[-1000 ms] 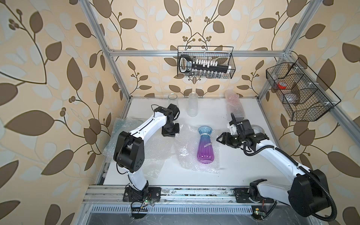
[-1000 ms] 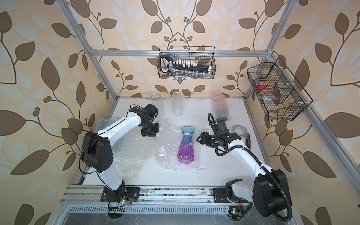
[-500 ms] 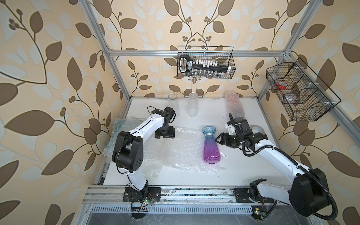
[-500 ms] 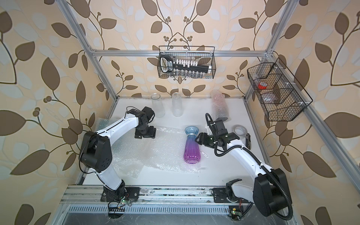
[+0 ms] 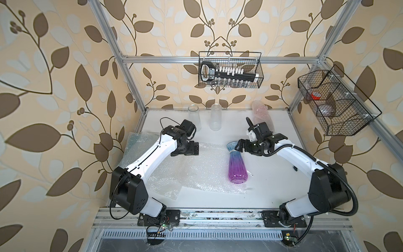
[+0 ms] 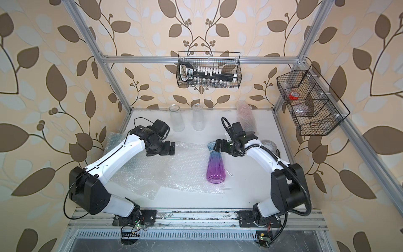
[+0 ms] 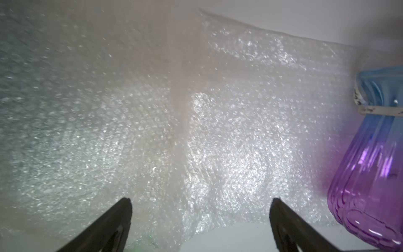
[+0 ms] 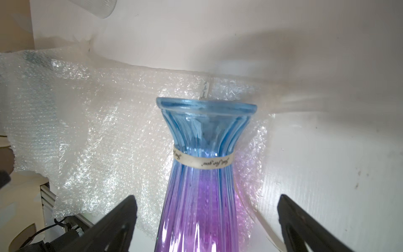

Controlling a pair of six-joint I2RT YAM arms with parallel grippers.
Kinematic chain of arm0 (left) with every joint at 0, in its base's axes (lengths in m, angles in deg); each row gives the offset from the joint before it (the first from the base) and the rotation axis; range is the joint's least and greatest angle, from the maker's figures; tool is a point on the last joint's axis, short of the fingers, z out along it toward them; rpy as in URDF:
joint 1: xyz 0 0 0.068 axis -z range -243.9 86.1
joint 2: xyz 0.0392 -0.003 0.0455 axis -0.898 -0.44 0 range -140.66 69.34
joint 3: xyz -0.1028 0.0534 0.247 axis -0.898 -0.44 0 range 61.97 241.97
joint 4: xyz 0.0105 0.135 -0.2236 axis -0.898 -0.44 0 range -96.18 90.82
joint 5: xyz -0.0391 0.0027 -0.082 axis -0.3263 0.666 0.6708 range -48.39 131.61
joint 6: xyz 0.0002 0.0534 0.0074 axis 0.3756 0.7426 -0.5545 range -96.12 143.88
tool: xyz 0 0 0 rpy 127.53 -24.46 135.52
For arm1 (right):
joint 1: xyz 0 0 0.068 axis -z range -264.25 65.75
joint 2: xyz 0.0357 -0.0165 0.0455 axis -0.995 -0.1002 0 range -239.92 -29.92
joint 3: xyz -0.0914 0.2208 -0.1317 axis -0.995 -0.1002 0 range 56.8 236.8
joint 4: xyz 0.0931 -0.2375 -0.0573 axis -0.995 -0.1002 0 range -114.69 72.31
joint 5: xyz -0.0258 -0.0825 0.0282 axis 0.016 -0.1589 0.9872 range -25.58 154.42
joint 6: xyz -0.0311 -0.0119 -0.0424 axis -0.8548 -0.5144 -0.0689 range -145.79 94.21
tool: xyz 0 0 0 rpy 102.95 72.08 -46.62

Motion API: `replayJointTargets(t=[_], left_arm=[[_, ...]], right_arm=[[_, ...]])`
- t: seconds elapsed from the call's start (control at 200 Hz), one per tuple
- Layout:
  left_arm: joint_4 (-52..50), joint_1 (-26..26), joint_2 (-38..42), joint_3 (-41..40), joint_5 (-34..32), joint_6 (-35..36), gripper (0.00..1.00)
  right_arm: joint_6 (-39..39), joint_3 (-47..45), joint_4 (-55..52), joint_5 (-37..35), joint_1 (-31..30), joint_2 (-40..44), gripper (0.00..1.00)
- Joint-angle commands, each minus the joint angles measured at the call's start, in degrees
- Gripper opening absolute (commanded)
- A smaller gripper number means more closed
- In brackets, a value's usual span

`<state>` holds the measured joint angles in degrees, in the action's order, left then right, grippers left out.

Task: Unwrap the vase from the bubble wrap
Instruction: Unwrap the bubble wrap at the center of the board, then pick up the vase from the bubble wrap.

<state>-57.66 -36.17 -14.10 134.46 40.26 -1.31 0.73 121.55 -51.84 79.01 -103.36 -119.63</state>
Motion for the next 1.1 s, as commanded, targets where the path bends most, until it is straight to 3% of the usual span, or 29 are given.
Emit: replayJointTargets(t=[0.0, 0.165, 0.495, 0.83, 1.095], left_arm=[[0.8, 3.7, 3.5, -3.4, 2.7, -6.4, 0.99], [2.6, 5.4, 6.0, -6.5, 3.3, -9.3, 0.99], [2.0, 5.4, 7.5, -6.9, 2.2, -7.7, 0.99], [4.4, 5.4, 6.7, -8.0, 4.9, -8.9, 0.99], [5.3, 5.4, 6.9, -9.5, 5.4, -9.2, 0.99]], right_arm=[[-2.0, 4.7, -3.3, -2.3, -1.5, -5.0, 0.99], [-2.4, 9.1, -6.3, -5.3, -3.2, -10.5, 0.99], [-1.4, 8.7, -4.1, -7.0, -5.8, -16.0, 0.95], [-2.2, 7.4, -3.1, -8.4, -6.1, -18.5, 0.82], [-2.5, 5.5, -3.0, -9.4, -6.2, -17.2, 0.57]])
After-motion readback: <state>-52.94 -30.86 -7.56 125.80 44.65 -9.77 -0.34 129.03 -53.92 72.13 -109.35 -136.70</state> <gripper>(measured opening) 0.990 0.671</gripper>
